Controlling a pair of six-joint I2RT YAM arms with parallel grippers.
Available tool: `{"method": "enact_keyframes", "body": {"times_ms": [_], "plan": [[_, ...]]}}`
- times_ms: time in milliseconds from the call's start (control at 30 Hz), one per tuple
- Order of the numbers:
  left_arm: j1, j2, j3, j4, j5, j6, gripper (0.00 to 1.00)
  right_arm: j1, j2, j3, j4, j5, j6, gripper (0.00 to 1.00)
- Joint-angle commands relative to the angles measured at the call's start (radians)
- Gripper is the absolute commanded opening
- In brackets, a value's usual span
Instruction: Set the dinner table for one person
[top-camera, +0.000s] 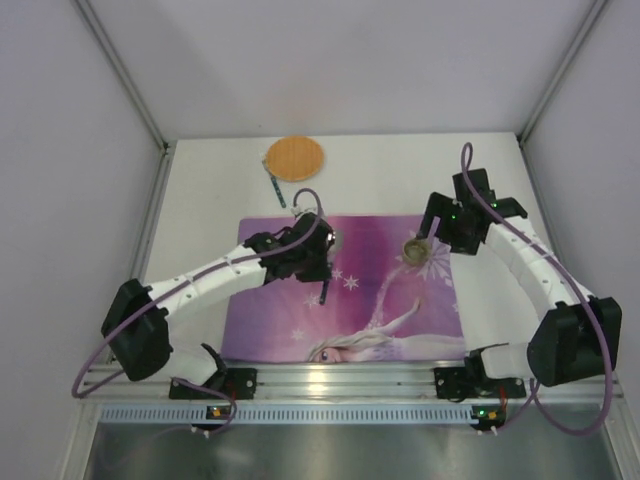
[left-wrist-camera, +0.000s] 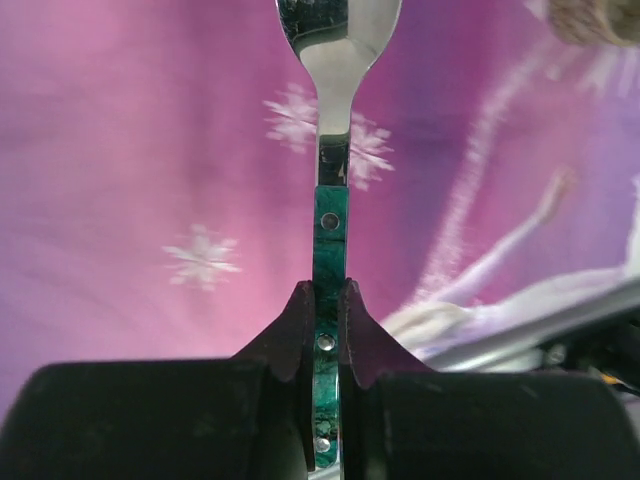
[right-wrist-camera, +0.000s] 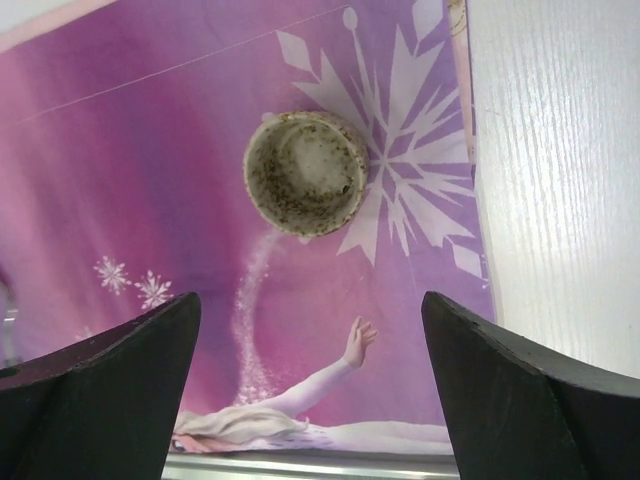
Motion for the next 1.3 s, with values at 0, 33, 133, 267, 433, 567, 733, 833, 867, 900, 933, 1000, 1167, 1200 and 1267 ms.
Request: {"method": "enact_keyframes", "body": {"times_ms": [0, 33, 133, 267, 433, 567, 733, 833, 867, 900, 933, 1000, 1167, 1200, 1267], "plan": [[-0.127, 0.076, 0.096, 0.136, -0.058, -0.218, 0.0, 0.006, -0.102, 0.051, -0.033, -0.033, 0.059, 0.93], [-0.147, 0.106, 0.114, 0.134, -0.061, -0.25, 0.0, 0.006, -0.113, 0.049, -0.039, -0.051, 0.07, 0.94], [-0.227, 0.25, 0.231, 0.136, -0.065, -0.365, 0.0, 0.006, -0.162, 0.023, -0.047, -0.077, 0.111, 0.97], [-0.317, 0.479, 0.38, 0.137, -0.095, -0.416, 0.0, 0.006, -0.205, -0.018, -0.058, -0.1, 0.099, 0.99], [-0.365, 0.637, 0.548, 0.136, -0.102, -0.439, 0.0, 0.006, -0.239, -0.052, -0.094, -0.091, 0.052, 0.99], [-0.377, 0.7, 0.584, 0.094, -0.108, -0.485, 0.0, 0.015, -0.254, -0.064, -0.111, -0.09, 0.042, 0.99], [-0.382, 0.703, 0.557, 0.093, -0.089, -0.493, 0.0, 0.029, -0.265, -0.066, -0.111, -0.079, 0.035, 1.0], [-0.383, 0.706, 0.549, 0.093, -0.053, -0.479, 0.32, 0.03, -0.263, -0.07, -0.11, -0.074, 0.033, 1.0], [-0.385, 0.703, 0.552, 0.091, -0.046, -0.471, 0.46, 0.029, -0.262, -0.072, -0.108, -0.071, 0.03, 1.0], [-0.389, 0.696, 0.555, 0.091, -0.047, -0.464, 0.72, 0.029, -0.259, -0.072, -0.107, -0.07, 0.03, 1.0], [-0.389, 0.68, 0.566, 0.081, -0.053, -0.453, 0.8, 0.029, -0.259, -0.072, -0.105, -0.064, 0.032, 1.0], [-0.389, 0.654, 0.579, 0.05, -0.085, -0.441, 0.87, 0.027, -0.254, -0.066, -0.107, -0.059, 0.03, 1.0], [-0.35, 0.516, 0.613, -0.093, -0.223, -0.386, 0.96, 0.019, -0.253, -0.032, -0.116, -0.05, 0.032, 1.0], [-0.331, 0.49, 0.603, -0.125, -0.243, -0.363, 0.96, 0.019, -0.254, -0.026, -0.119, -0.048, 0.03, 1.0], [-0.244, 0.407, 0.586, -0.159, -0.302, -0.285, 0.96, 0.019, -0.26, -0.011, -0.127, -0.05, 0.032, 0.99]]}}
